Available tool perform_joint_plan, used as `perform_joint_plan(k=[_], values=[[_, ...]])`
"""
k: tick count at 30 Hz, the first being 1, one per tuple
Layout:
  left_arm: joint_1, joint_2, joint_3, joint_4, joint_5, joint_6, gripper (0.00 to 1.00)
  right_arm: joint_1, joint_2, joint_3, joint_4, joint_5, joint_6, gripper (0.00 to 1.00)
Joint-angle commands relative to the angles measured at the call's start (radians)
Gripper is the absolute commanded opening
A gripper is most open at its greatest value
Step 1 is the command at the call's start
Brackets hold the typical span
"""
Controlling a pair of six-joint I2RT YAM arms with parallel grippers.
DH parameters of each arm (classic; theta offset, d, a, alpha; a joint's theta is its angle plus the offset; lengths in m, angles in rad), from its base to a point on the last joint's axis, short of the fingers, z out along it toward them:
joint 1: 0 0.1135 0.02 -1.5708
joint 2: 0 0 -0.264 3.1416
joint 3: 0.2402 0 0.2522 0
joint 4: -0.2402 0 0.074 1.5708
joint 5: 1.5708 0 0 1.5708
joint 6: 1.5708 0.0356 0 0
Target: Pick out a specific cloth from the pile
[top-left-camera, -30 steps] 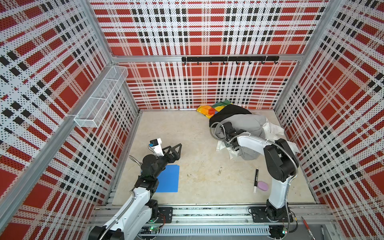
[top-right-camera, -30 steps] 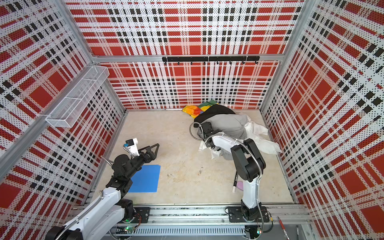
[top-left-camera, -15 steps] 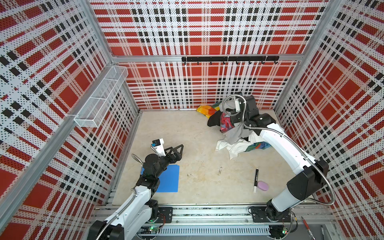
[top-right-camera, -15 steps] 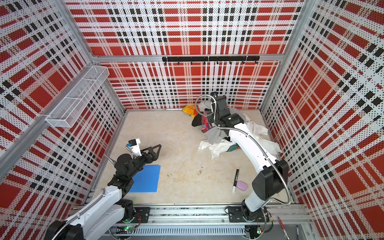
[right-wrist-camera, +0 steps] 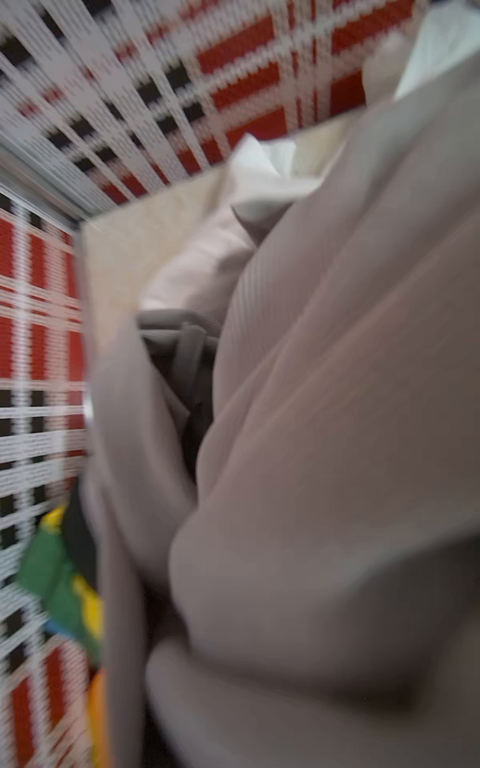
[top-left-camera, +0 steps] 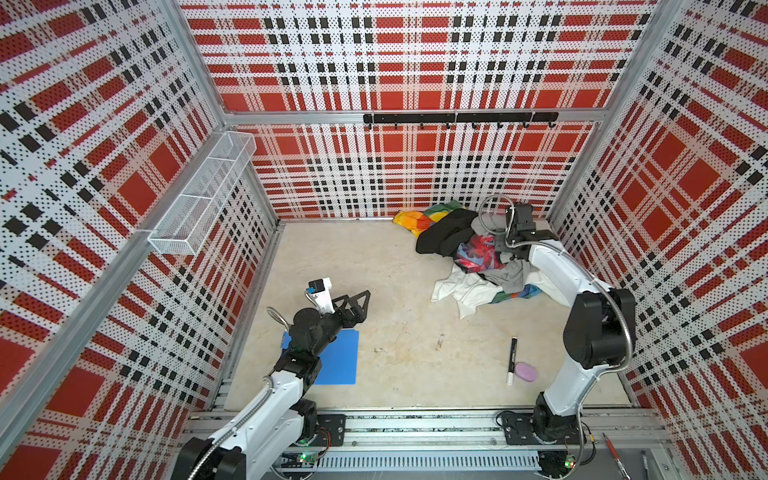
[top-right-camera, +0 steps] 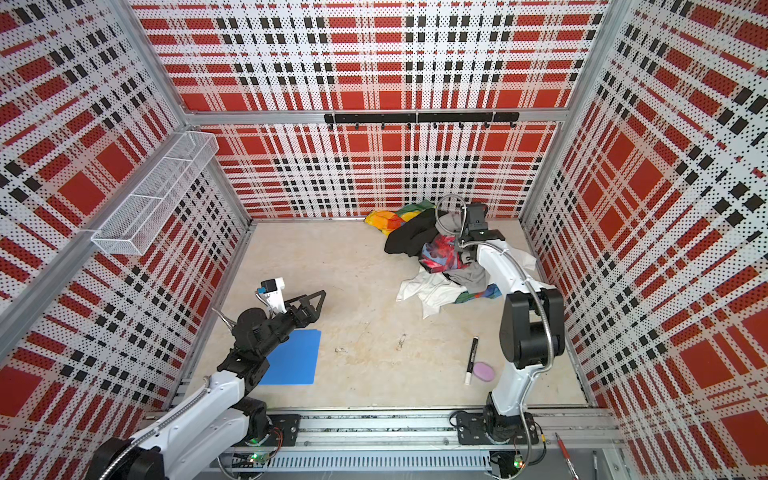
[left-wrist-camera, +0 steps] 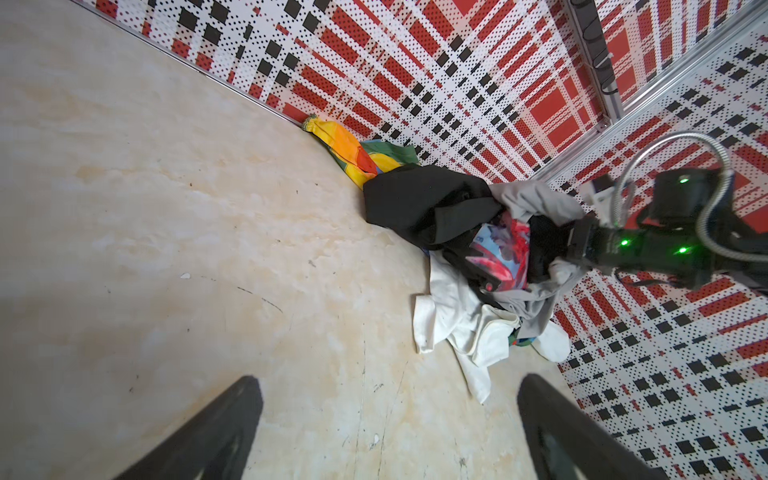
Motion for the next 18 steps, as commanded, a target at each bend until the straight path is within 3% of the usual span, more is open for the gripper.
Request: perform_joint_plan(k=[1,6,12,15,18], values=[[-0.003,0.006,0.024,0.036,-0.006,0.000,0.99,0.022,0.003,-0.042,0.073,-0.033,0.020,0.32],[-0.003,0.013,0.028,0.036,-0.008,0.000,0.99,0.055,-0.052,-0.056,0.083,-0.002,0.003,0.61],[-0.003,0.008,0.026,0.035,-0.015,0.002,0.99,0.186,-0.210,-0.080,0.094,0.146,-0.030,0.97],[0.008,-0.020,0.019,0.023,-0.032,0.010,0.99,0.285,-0.287,-0.117,0.129,0.197,-0.041,1.00],[0.020,-0.039,0.026,0.003,-0.015,0.016,0.99,0.361,-0.299,-0.116,0.126,0.145,-0.043,1.00]])
